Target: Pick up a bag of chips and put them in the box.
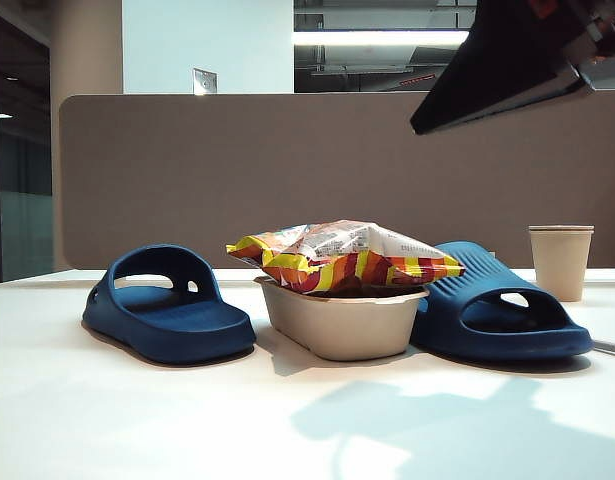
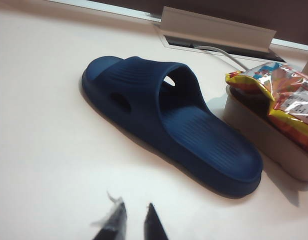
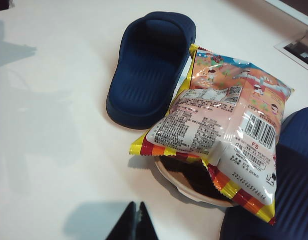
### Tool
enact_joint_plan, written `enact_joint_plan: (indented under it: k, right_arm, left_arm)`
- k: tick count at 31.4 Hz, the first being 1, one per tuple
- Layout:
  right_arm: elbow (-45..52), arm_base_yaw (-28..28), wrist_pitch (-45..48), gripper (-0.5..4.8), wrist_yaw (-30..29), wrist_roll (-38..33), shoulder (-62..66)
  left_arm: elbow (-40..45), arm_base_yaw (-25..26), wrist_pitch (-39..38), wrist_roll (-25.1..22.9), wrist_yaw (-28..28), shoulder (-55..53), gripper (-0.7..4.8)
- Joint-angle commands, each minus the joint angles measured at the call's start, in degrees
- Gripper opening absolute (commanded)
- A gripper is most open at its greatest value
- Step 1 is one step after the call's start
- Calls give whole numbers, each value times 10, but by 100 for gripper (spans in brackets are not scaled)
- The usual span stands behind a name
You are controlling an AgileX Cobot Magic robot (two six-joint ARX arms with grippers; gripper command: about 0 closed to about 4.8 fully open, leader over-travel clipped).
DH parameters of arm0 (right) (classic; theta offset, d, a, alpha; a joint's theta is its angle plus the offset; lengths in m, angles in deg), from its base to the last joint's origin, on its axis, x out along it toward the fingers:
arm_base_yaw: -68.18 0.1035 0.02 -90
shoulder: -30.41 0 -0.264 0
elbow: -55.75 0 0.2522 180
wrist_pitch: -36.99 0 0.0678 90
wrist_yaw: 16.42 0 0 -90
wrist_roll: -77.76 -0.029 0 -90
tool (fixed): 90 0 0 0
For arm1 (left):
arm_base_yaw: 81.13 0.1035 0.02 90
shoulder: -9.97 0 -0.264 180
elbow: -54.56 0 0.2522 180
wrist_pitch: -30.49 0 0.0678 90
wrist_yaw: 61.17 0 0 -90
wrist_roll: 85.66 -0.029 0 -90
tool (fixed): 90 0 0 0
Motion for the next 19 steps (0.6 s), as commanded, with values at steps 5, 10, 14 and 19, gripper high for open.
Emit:
enact_joint_plan:
  k: [5,10,14,19]
  right_arm:
    - [3,1,14,-5,0,-2,3]
    - [5,1,10,-5,-1,-2,3]
    - [5,0,9,-5,-1,-2,3]
    - [5,0,9,-5,-1,-2,3]
  left_arm:
    - [3,0,3,-13,-5,0,58]
    - [4,1,4,4,-43,0,57]
    - [4,1,4,15,-49,0,57]
    - [4,1,4,15,-49,0,57]
